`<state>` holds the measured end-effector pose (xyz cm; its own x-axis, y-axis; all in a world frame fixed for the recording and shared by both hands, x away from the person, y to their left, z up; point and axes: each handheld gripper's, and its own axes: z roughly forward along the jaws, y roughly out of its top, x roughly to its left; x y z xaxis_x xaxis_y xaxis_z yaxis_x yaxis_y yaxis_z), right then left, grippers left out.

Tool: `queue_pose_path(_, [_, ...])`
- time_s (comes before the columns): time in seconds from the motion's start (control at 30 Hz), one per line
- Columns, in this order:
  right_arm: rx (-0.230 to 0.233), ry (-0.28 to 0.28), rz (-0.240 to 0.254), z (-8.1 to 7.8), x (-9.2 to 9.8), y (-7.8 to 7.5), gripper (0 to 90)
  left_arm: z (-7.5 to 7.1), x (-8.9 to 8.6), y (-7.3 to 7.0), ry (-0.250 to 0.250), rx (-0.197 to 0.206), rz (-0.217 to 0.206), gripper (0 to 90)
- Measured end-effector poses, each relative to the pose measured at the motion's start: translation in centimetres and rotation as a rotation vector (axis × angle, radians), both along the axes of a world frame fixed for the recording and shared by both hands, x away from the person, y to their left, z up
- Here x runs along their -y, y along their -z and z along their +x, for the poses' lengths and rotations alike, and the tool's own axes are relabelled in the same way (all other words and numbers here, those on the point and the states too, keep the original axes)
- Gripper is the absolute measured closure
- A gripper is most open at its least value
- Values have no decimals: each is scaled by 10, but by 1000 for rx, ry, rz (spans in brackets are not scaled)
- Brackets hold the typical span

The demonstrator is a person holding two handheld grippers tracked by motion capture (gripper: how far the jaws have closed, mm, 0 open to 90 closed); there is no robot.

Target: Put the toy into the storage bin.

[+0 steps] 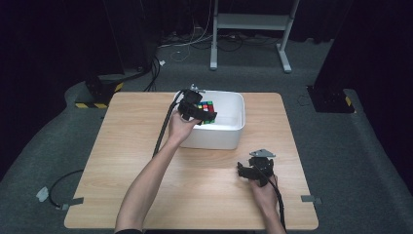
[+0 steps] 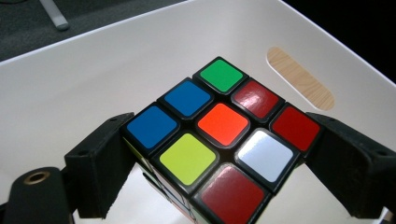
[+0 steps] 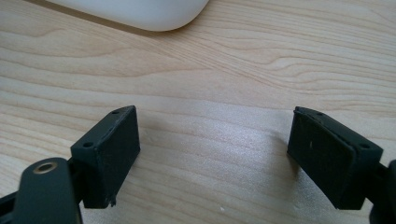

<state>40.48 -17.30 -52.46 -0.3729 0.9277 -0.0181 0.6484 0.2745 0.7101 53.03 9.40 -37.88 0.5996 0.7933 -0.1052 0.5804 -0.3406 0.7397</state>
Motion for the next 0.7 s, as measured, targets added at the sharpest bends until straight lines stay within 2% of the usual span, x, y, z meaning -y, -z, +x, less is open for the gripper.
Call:
queue_pose_path(0.1, [2,-3,-2,0,0,0,166,-2,-1,0,-8,12,7,125])
queue_pose_path(0.3, [2,-6,-2,0,-1,0,166,-4,-1,1,-3,13,16,125])
queue_pose_path(0.7, [2,-7,-3,0,-1,0,166,-6,-5,5,-9,13,4,125])
